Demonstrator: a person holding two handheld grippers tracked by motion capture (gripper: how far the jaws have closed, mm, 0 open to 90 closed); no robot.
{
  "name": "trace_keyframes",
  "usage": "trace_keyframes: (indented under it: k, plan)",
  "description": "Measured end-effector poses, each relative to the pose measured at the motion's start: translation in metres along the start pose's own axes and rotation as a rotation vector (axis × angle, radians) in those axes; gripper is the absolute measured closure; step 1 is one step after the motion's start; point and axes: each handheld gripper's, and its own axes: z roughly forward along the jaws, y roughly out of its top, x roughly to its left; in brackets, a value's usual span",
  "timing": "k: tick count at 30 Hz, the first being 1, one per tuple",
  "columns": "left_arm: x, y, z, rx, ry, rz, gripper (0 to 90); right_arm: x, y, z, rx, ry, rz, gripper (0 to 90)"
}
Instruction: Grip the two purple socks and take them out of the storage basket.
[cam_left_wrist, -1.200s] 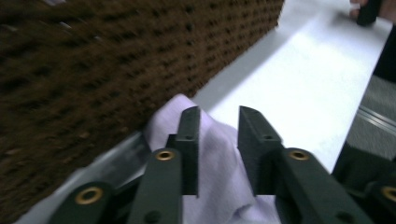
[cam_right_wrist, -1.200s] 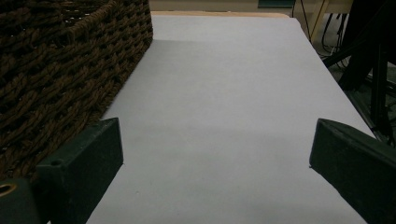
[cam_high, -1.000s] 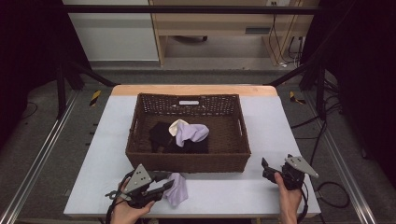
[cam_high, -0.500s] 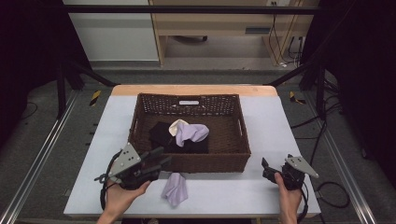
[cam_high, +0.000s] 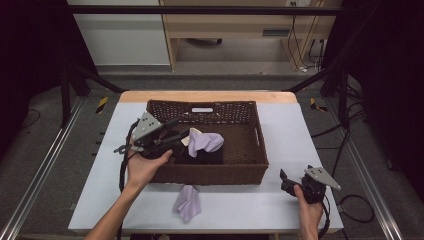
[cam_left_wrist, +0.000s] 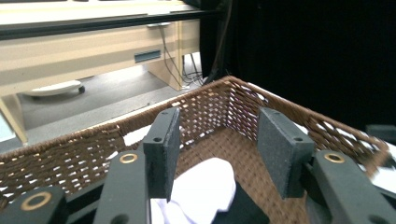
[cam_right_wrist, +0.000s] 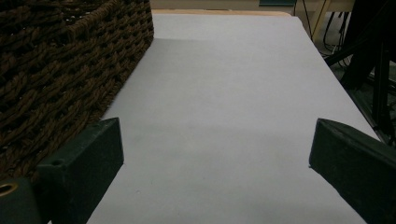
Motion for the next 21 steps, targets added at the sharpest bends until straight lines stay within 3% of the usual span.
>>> trace_keyframes:
  k: [7,14,21]
  plan:
    - [0.010,0.008,0.026,-0.015,0.029,-0.003,49.2,0.000,0.000,0.000,-0.003,-0.003,-0.003,3.5]
    - [0.022,0.002,0.059,0.019,0.082,-0.032,49.2,0.000,0.000,0.000,-0.001,0.000,-0.001,3.5]
    - [0.022,-0.015,0.088,0.097,0.098,0.009,48.1,0.000,0.000,0.000,0.000,-0.002,0.000,3.5]
